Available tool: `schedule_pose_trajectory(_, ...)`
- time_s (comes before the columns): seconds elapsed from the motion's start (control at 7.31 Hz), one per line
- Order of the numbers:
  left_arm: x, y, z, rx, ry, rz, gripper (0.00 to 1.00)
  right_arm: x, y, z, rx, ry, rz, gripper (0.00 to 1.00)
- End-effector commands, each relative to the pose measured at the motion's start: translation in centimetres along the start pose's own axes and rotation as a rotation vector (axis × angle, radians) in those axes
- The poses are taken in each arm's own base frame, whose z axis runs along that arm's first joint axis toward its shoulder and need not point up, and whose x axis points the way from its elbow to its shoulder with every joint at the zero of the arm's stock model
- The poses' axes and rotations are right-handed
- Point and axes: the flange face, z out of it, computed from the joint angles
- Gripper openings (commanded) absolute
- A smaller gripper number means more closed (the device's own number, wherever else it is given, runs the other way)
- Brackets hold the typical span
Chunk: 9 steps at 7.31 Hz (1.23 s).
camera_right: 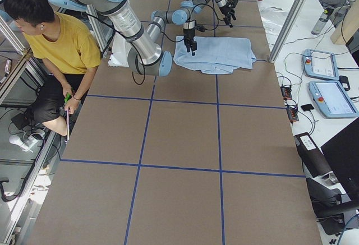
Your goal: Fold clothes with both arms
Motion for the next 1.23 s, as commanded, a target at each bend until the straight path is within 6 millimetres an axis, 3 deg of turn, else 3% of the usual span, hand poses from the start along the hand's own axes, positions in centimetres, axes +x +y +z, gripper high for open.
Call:
schedule_pose_trajectory(0.0, 0.0, 0.1, 0.0, 0.0, 0.001, 0.0, 1.0, -1.5, 1.3, 0.3, -0.032, 0.017, -0.072, 0.48)
schedule_pose_trajectory(0.68, 0.0, 0.1, 0.0, 0.0, 0.001, 0.0, 1.0, -3.5, 2.8, 1.1, -0.05, 0.012, -0.103, 0.44)
schedule_pose_trajectory(0.82, 0.0, 0.1, 0.1, -0.001, 0.0, 0.0, 1.0, -3.6, 2.8, 1.0, -0.051, 0.012, -0.104, 0.13)
schedule_pose_trajectory(0.96, 0.0, 0.1, 0.1, -0.001, 0.0, 0.0, 1.0, -3.5, 3.0, 1.4, -0.059, 0.009, -0.104, 0.0)
schedule_pose_trajectory(1.1, 0.0, 0.1, 0.1, -0.001, 0.0, 0.0, 1.0, -3.3, 2.9, 0.9, -0.054, 0.006, -0.094, 0.0)
